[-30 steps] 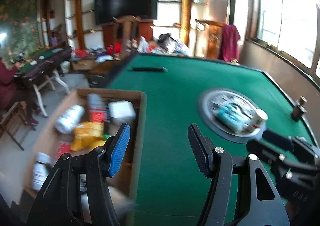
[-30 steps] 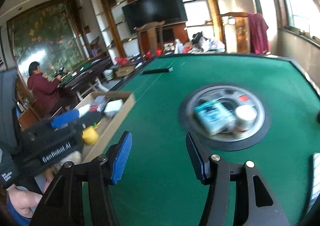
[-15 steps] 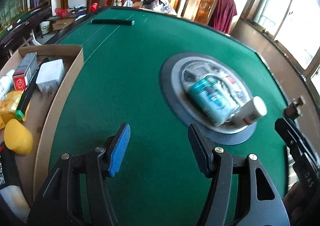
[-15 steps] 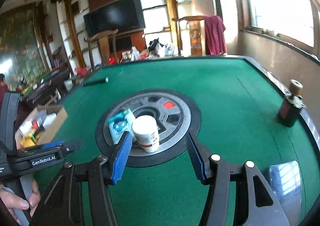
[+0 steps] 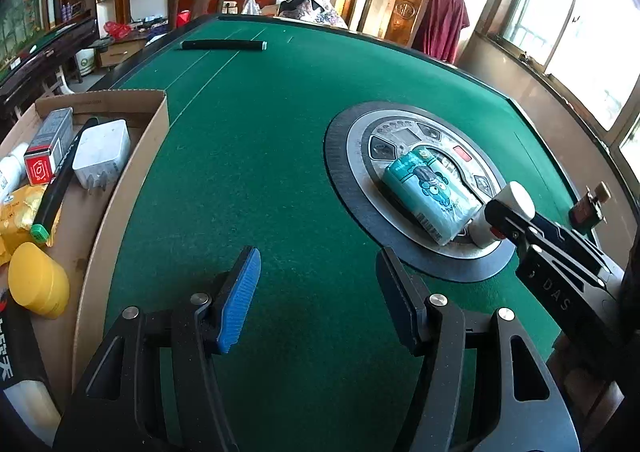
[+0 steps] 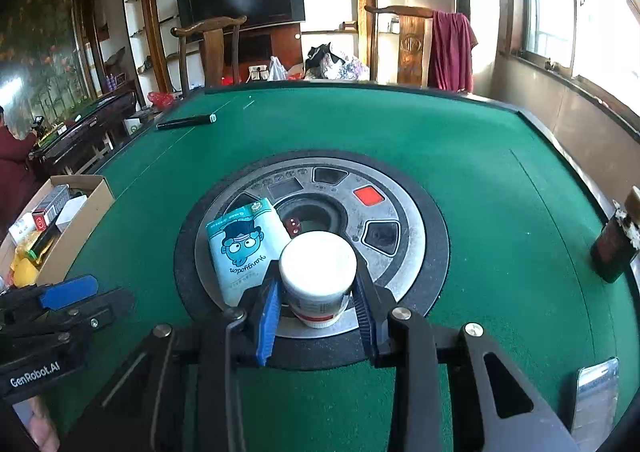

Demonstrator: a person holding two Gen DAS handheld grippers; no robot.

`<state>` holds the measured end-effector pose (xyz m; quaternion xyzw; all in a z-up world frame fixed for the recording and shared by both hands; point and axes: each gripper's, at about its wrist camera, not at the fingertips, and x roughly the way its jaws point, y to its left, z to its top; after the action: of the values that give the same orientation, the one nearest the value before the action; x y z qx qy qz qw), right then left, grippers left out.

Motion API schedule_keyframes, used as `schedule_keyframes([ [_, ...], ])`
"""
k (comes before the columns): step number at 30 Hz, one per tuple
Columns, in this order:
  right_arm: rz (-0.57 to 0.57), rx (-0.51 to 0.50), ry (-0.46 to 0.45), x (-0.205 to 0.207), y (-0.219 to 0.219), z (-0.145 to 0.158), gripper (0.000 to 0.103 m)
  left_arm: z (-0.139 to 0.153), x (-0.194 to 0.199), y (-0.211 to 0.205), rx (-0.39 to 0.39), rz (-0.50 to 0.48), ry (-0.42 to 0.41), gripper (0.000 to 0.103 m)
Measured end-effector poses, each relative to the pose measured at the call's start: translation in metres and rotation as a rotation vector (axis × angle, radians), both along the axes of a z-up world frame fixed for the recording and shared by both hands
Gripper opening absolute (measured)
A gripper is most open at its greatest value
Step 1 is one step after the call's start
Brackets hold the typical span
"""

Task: Organize objects
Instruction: 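Grasp the white jar with the right tool while the left tool grasps the blue Hangyodon snack bag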

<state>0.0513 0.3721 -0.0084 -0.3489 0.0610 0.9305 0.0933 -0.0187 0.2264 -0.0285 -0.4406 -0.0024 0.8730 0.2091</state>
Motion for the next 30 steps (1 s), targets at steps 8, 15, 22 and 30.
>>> schedule_keyframes([
  [8, -0.02, -0.053, 0.09, 0.027, 0.017, 0.025, 0.034, 0.001, -0.001, 0.005, 0.013, -0.037, -0.018, 0.061],
  [15, -0.071, -0.101, 0.175, 0.046, 0.036, 0.05, 0.034, 0.017, -0.028, 0.037, 0.087, -0.055, -0.225, 0.061],
  [22, -0.154, -0.161, 0.227, 0.06, 0.06, 0.06, 0.034, 0.026, -0.052, 0.084, 0.059, 0.032, -0.304, 0.061],
  [30, -0.171, -0.212, 0.249, 0.065, 0.071, 0.064, 0.034, 0.017, -0.062, 0.121, -0.048, 0.09, -0.302, 0.061],
])
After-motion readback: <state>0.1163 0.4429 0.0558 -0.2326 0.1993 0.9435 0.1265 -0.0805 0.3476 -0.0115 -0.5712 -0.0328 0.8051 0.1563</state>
